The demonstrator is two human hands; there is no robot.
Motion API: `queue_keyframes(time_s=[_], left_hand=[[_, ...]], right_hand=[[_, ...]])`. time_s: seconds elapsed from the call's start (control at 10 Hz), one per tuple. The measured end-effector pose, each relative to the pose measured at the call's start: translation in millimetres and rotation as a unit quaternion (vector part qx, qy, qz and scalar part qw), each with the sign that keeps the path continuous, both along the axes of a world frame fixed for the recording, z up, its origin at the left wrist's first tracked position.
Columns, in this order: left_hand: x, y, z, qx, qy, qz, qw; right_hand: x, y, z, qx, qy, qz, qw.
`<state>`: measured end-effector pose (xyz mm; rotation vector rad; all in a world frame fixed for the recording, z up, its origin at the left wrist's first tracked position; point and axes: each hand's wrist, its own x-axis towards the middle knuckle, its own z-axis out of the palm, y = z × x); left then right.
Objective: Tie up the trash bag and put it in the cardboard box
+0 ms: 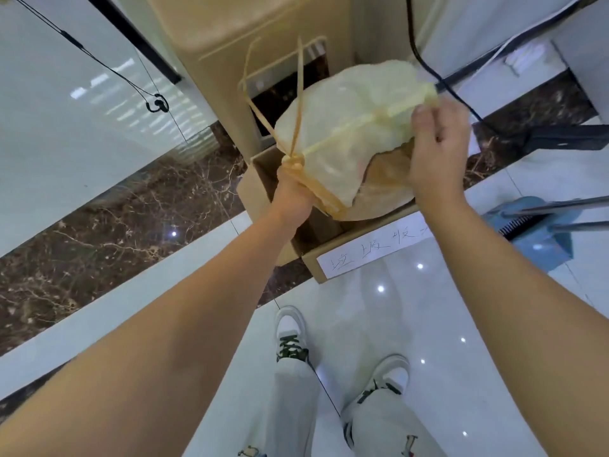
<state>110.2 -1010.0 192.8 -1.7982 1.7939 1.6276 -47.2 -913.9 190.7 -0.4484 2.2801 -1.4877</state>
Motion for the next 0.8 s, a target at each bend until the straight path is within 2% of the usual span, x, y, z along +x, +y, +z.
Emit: queue_keyframes(time_s=[0.1,0.2,0.3,0.4,0.6,0.7,0.8], left_hand=[[13.6,-6.1,-26.2,-0.008,-0.021,-0.024,0.999],[19.3,-6.7,-39.6,0.017,-0.018,-0.050,0.998],[18.6,-9.4,-51.4,0.032,-0.033,-0.115,0.992],[17.5,-4.9,-61.9,0.061,-0.034,-0.144,0.987],[20.2,5.5,-74.2,0.051,-0.029,-0.197,0.979],[25.6,9.8,-56.6,0.025,-0.021,-0.219,0.975],[27.9,13.4,-26.9,-0.020,-0.003,-0.208,0.978]], right_hand=[[22.8,6.4,-43.4,0.252,0.045,0.190,0.948],[40.4,5.7,-74.1,0.356,0.008,0.273,0.894],[48.0,0.5,-83.0,0.361,0.055,0.329,0.871],[48.6,-7.5,-90.0,0.369,0.050,0.348,0.860],[53.6,-14.3,-94.0,0.381,0.050,0.350,0.854],[55.3,-8.8,-75.1,0.361,0.028,0.327,0.873],[59.6,-0.3,-38.2,0.306,0.007,0.288,0.907]])
